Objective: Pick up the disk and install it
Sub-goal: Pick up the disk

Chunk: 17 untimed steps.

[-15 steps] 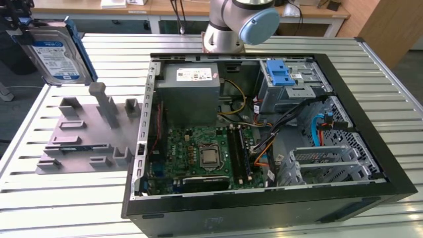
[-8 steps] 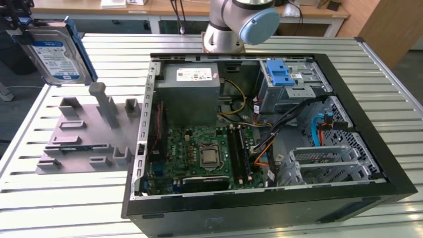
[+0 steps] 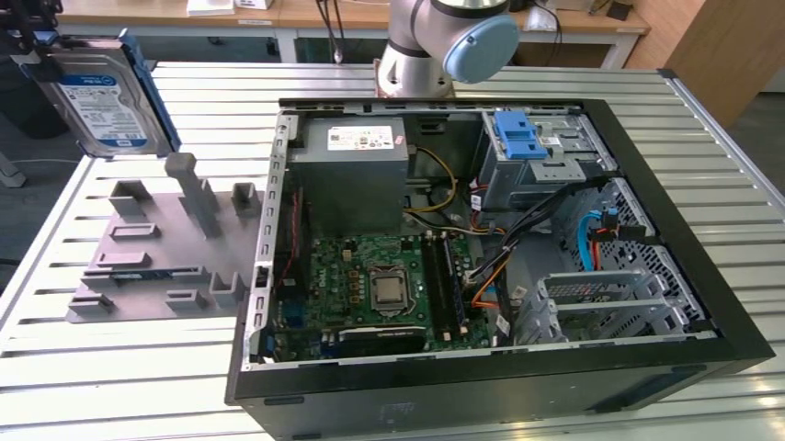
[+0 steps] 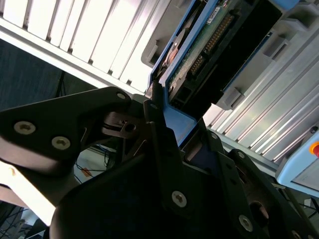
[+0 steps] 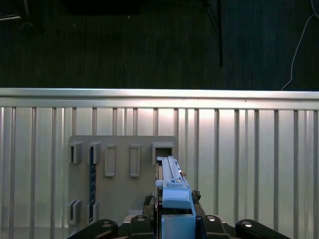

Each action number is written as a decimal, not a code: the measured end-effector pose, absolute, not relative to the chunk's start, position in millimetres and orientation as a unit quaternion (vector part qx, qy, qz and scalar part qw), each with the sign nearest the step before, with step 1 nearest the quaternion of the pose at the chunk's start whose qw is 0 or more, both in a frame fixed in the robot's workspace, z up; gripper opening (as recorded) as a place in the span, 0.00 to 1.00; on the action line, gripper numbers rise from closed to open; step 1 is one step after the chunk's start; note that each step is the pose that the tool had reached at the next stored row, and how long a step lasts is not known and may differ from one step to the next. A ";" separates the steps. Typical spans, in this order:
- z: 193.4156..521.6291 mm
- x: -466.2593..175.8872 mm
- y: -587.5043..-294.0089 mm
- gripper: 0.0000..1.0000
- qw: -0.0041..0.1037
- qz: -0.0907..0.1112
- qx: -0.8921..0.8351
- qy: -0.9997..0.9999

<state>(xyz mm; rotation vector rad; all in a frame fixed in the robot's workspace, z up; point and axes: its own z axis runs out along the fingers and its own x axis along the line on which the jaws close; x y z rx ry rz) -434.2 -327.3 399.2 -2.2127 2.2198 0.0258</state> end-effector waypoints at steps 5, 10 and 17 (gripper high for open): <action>402.5 -434.2 -327.3 0.36 0.004 0.008 -0.706 0.708; 405.1 -434.2 -327.3 0.36 0.004 0.008 -0.706 0.708; 407.0 -434.2 -327.3 0.36 0.004 0.008 -0.706 0.708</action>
